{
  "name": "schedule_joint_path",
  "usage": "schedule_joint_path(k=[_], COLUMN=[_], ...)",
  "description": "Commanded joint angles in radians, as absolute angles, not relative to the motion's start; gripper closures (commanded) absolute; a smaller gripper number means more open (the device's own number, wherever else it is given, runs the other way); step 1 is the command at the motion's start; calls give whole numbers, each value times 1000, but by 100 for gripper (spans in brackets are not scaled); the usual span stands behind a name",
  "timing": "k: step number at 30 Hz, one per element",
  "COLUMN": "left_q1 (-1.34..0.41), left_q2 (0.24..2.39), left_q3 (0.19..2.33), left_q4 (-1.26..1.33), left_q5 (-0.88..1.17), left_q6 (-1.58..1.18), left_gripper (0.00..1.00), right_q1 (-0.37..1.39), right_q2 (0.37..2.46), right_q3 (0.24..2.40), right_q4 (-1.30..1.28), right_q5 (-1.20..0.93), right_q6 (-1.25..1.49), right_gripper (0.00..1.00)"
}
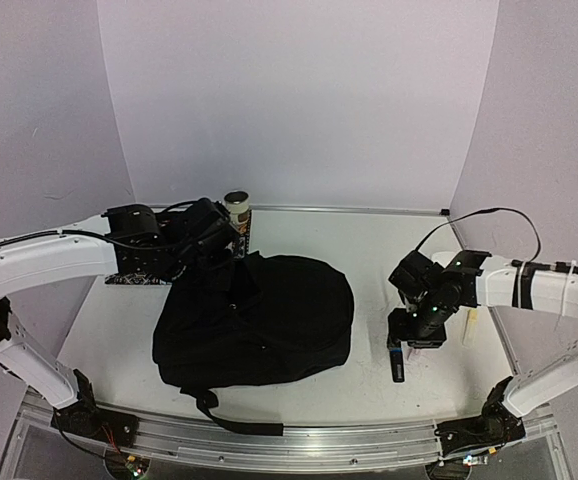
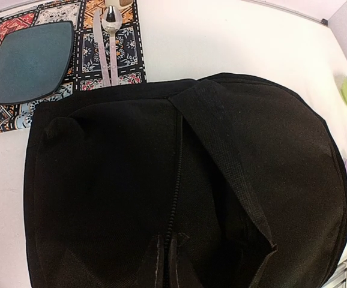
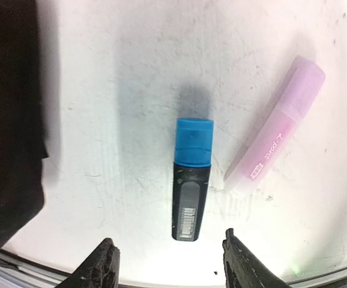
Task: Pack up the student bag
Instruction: Pick up the pen from the center of the board.
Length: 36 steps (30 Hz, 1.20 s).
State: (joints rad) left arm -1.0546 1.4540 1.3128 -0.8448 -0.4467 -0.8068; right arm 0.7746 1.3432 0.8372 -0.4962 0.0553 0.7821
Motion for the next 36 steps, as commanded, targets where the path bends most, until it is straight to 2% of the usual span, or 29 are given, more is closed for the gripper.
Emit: schedule_joint_path(k=[1,15,29,33,36], left_q1=[-1046,-1046,-1046,-1046,-1046], left_q2=[1401,1387,1394,1398,1396], left_q3=[1317,1306,1306,1310,1310], left_q4=[-810,-809,-807,-807,-805], left_q5=[-490,-485,-484,-485,-487], left_q6=[-782,-778,-781,-781,-784], left_gripper=[100,100,100,100,100], right_q1=[770,751,735,735,735], right_q2=[1399,1568,1589,1598,1586], right_q3=[810,802,766,755,760], right_q4=[-531,-407,-398,-370,-361], right_q5=[80,63,79,60,44], right_q6=[777,761,765,756,747], right_gripper=[42,54,56,69,84])
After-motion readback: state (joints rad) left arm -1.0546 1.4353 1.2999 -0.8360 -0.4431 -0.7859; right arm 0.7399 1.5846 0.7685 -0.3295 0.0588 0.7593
